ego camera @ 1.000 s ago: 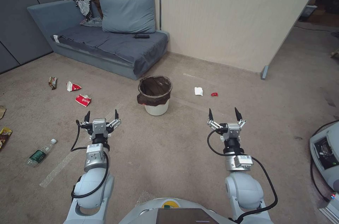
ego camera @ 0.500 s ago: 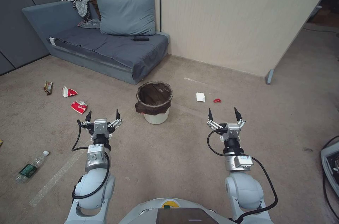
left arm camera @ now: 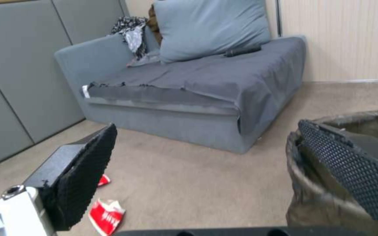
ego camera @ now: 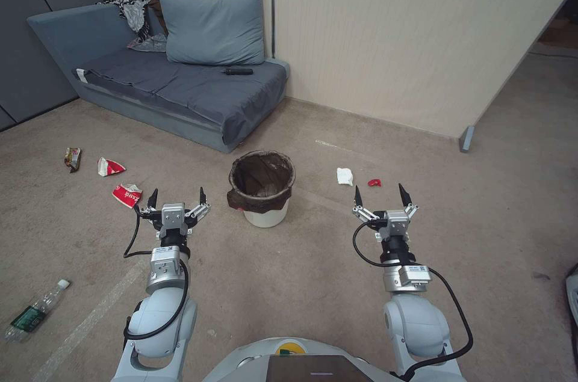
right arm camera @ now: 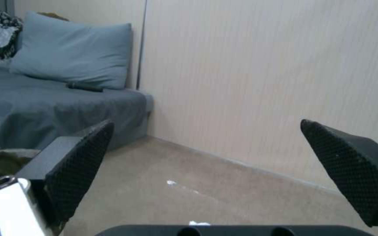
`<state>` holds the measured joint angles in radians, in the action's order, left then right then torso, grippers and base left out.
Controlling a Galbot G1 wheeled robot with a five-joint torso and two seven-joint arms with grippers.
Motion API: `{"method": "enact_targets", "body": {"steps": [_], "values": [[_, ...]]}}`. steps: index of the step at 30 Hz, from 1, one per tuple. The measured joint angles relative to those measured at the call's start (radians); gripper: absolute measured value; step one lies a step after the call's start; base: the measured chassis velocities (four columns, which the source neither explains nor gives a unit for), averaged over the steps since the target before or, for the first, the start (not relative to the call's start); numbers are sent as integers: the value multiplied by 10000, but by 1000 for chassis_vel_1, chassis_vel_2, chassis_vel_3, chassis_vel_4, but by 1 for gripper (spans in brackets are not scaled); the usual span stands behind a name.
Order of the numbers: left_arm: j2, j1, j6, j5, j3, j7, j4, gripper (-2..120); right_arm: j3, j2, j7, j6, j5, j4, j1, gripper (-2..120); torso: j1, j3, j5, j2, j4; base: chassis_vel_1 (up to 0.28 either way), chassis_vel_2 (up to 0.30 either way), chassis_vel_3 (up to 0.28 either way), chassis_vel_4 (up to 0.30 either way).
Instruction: Pick up the trash bin, then pick up the garbage from the floor and place it into the trash bin.
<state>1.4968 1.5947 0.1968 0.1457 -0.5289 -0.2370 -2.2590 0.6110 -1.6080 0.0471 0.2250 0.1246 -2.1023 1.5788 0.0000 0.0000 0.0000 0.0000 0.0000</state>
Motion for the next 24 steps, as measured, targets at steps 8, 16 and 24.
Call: {"method": "enact_targets", "body": {"steps": [8,16,24], "values": [[5,34,-11,60,54,7,6,100,1,0,0,24,-8,18,1,100,0,-1,1,0,-1,-136,125,128,-132],[-16,82,-32,166,163,18,6,100,2,0,0,62,-19,35,-1,100,0,0,1,0,0,-135,152,132,-142],[-14,201,-108,350,318,38,63,100,1,0,19,144,-17,54,6,100,0,0,1,0,0,-136,135,139,-129]]}}
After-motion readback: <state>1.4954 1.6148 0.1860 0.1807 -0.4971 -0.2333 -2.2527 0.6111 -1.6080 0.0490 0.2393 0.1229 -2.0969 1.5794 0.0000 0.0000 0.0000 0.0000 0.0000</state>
